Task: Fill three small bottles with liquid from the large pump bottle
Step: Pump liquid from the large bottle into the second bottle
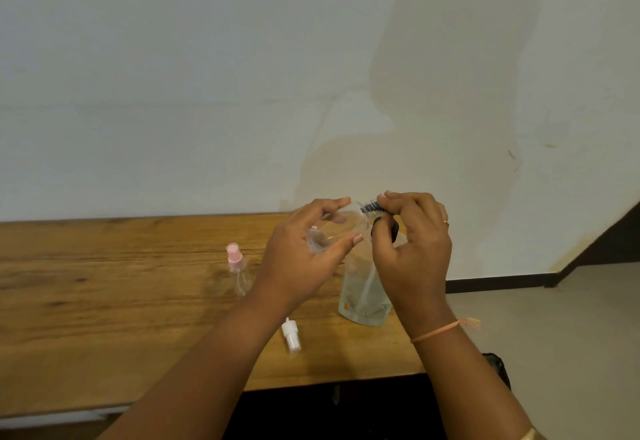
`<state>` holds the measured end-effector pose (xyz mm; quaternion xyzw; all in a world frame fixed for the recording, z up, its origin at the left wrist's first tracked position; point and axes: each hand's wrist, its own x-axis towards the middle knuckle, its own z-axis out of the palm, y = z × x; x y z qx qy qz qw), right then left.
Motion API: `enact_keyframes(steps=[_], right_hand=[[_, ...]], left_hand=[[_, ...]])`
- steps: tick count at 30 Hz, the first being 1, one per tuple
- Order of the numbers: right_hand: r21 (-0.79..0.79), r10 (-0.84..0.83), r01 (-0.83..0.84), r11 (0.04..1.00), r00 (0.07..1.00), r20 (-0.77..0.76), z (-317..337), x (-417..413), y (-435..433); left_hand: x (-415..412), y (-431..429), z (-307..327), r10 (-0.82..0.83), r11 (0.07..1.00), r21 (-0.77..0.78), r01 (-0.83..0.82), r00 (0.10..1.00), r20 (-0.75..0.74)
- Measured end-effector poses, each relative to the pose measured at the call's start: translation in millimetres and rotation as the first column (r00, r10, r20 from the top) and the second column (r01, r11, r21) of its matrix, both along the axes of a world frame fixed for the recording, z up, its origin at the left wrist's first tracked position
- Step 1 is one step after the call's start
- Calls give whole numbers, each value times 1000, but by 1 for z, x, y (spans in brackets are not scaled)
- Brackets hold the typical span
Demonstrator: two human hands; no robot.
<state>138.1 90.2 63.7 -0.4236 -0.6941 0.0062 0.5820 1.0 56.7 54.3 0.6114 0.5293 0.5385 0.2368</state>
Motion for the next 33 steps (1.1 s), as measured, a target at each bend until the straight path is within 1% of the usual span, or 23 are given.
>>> enact_keyframes(steps=[5, 8, 14, 17, 24, 27, 30, 33], right_hand=[[-20, 12, -11, 1000, 999, 51, -5, 5, 3], [-43, 25, -24, 999, 999, 30, -5, 5, 0], [-77, 77, -78, 994, 997, -15, 0, 5, -7], [-70, 76, -78, 994, 997, -35, -1, 5, -6], [-51, 61, -62, 997, 998, -11, -7, 5, -5], [-40, 63, -65, 997, 998, -30, -4, 5, -4], [-17, 29, -29, 999, 1000, -5, -6, 2, -2], [-5, 9, -9, 1000, 1000, 19, -11, 4, 3]], left_hand=[[2, 1, -1, 31, 998, -50, -33, 998, -52], [3, -1, 0, 30, 998, -53, -33, 998, -55], [4, -2, 2, 39, 999, 18, -38, 997, -63], [3, -3, 2, 51, 998, 26, -49, 996, -74], [3, -4, 3, 51, 999, 16, -49, 994, -92], [3, -4, 3, 45, 999, 8, -44, 996, -72], [1, -3, 3, 26, 999, -27, -28, 998, -58], [0, -2, 2, 20, 998, -65, -26, 996, -91]])
